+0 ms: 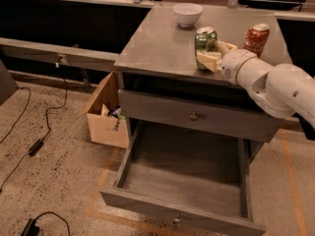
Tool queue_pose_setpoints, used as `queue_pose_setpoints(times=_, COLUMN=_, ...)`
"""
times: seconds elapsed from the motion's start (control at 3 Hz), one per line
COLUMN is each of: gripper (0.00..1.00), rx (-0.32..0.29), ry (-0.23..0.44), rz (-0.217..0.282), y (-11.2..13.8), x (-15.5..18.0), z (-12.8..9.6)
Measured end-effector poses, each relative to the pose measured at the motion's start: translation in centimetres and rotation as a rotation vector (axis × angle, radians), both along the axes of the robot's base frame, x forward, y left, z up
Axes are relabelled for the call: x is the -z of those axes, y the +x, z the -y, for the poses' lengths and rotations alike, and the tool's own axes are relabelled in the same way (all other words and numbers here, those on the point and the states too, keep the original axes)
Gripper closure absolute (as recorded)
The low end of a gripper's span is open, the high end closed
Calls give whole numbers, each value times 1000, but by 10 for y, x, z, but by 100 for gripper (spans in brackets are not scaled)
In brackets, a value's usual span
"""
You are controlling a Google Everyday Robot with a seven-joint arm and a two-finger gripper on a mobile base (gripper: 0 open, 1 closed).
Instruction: Pick green can from middle drawer and place on counter
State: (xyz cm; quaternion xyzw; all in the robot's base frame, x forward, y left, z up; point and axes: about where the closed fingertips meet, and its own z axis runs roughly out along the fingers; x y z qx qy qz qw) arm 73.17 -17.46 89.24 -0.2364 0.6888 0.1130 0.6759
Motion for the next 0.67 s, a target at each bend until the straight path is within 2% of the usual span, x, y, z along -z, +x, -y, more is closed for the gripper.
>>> queue_pose_setpoints(times=0.33, gripper=60, rx=66, ry=80, rz=19, y=0, x=10, z=10)
queue_pose_setpoints(times=0.67, gripper=36, rx=99, ry=159, rz=55, y=-3, x=11, z=8)
